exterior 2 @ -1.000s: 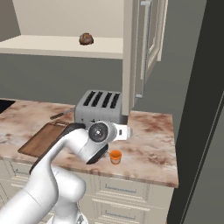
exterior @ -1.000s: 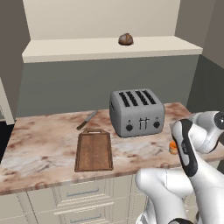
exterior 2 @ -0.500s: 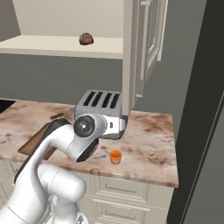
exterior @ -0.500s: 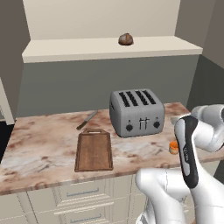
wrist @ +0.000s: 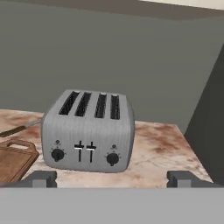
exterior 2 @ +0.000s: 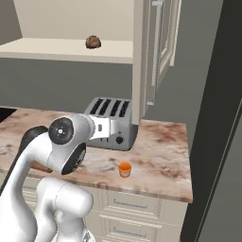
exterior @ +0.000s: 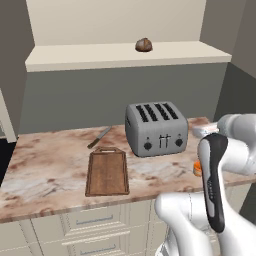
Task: Pick the bread, place it on the cutting board, pick the jam, place it on the counter, and close the cabinet.
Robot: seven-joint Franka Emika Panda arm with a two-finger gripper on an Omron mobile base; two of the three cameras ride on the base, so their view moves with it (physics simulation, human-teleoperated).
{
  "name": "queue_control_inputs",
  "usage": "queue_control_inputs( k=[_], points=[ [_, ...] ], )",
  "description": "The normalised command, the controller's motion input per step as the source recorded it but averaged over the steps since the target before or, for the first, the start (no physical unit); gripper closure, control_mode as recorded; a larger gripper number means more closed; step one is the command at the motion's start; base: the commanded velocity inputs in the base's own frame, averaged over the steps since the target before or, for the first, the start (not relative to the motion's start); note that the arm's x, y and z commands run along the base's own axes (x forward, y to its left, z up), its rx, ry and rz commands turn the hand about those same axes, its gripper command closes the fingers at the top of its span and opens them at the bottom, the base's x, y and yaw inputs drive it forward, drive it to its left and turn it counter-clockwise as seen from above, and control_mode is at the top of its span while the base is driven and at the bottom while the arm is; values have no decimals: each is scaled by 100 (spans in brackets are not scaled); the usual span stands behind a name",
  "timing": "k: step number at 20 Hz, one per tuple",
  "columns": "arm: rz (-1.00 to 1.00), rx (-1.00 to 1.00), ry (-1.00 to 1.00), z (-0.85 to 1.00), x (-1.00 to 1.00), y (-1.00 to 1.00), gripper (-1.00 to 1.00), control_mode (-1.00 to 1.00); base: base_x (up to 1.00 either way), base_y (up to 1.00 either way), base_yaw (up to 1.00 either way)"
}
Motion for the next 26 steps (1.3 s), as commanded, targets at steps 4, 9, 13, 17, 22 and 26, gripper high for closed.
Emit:
queue_control_inputs(
  k=[4, 9, 13, 17, 22, 26],
  points=[
    [-6, 0, 0, 63, -47, 21, -100, -100, 0, 0, 0],
    [-7, 0, 0, 63, -52, 14, -100, -100, 0, 0, 0],
    [-8, 0, 1, 61, -49, 14, -100, -100, 0, 0, 0],
    [0, 0, 1, 52, -26, 24, -100, -100, 0, 0, 0],
    [0, 0, 0, 47, -5, 28, -100, -100, 0, 0, 0],
    [4, 0, 0, 40, 0, 20, -100, -100, 0, 0, 0]
  ],
)
